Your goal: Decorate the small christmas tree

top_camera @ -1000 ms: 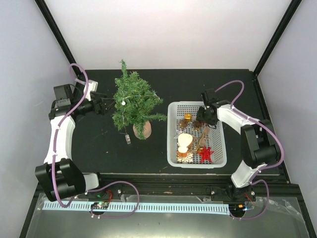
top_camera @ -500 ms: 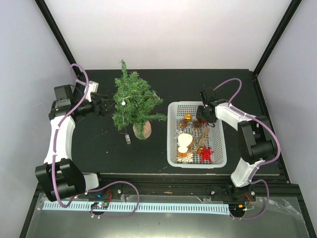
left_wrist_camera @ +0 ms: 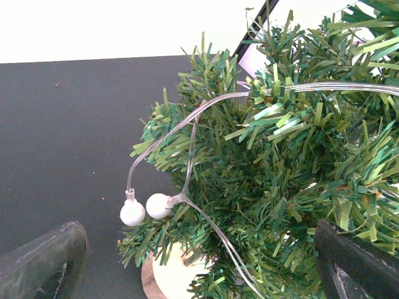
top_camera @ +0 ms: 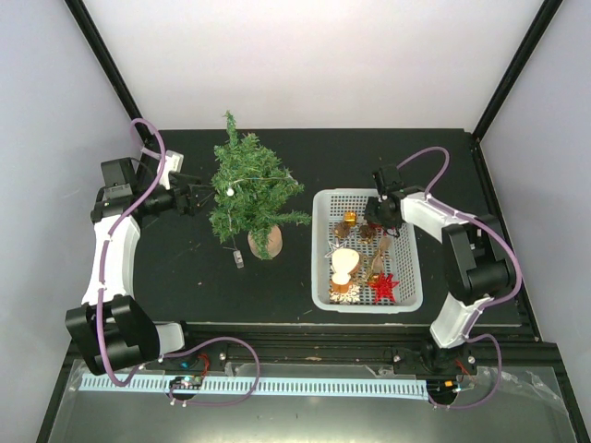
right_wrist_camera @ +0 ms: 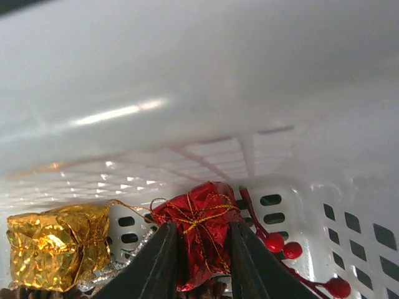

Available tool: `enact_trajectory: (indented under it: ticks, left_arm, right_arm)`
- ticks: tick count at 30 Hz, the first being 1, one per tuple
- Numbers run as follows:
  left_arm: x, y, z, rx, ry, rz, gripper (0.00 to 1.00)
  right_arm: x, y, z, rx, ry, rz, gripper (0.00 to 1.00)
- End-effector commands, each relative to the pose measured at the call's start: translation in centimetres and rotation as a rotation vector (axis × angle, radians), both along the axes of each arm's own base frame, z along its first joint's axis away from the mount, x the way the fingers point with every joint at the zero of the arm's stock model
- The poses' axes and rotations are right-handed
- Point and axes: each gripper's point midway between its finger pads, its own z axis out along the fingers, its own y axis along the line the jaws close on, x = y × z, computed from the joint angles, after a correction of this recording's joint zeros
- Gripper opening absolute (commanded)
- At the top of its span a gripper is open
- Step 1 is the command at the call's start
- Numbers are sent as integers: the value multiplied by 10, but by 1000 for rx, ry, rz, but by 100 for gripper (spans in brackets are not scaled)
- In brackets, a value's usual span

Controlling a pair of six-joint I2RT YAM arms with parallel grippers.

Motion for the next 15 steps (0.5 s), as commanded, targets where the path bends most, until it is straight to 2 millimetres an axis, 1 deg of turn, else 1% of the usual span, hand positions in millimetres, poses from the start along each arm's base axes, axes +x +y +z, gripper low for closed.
enact_trajectory:
  ticks: [1,3,10,13,15]
  left_arm:
    - [0,-3,10,2,-40,-24,99]
    - [0,-2,10,9,-42,-19,99]
    - [2,0,11,34,-51,-6,99]
    - [3,1,11,40,-55,-4,99]
    - [4,2,10,49,-55,1,99]
  right_arm:
    - [-8,-6,6,-4,-10,-11,23]
    - [-10,-8,14,-6,-23,-12,23]
    - [-17,-10,57,14,-96,-5,22]
    - [-20,-7,75,35,-124,10,22]
    - [-22,-1,89,53,-145,31,22]
